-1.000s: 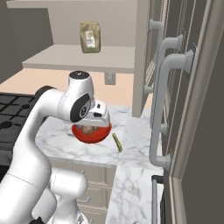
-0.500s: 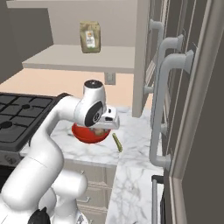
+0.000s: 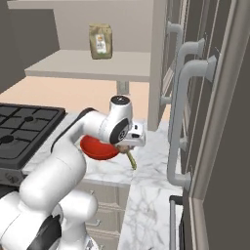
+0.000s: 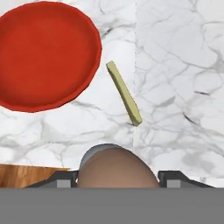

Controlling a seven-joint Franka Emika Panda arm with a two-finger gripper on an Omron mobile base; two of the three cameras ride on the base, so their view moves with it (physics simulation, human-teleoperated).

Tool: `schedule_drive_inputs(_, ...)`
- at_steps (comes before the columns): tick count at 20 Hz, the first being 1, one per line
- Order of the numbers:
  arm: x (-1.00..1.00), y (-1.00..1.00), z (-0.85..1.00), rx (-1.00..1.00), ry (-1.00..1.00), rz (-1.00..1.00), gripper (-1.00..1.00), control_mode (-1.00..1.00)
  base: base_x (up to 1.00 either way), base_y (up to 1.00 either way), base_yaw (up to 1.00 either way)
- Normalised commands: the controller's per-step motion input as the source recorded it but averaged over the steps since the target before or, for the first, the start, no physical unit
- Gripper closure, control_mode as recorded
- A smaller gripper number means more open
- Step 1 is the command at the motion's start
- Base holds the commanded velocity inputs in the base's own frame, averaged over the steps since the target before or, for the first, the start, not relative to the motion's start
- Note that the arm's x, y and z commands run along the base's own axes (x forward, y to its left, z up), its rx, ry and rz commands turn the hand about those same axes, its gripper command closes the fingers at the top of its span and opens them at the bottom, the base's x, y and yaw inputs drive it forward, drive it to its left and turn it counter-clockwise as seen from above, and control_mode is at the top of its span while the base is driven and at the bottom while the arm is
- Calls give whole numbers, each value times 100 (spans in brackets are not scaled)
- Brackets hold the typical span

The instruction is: Pick the egg and butter from the fridge and place them by the bowl for mixing.

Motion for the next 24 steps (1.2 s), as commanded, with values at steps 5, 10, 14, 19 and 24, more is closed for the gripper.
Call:
schedule_drive_inputs(5, 35, -33, -22, 0, 0, 2, 100, -100, 0, 0, 0)
schedule_drive_inputs(10, 37, -27, -28, 0, 0, 6, 100, -100, 0, 0, 0)
schedule_drive_inputs(14, 49, -23, -34, 0, 0, 6, 100, -100, 0, 0, 0)
schedule_drive_inputs(19, 47, -24, -39, 0, 0, 9, 100, -100, 0, 0, 0)
schedule_drive_inputs(24, 39, -24, -14, 0, 0, 7, 100, -100, 0, 0, 0)
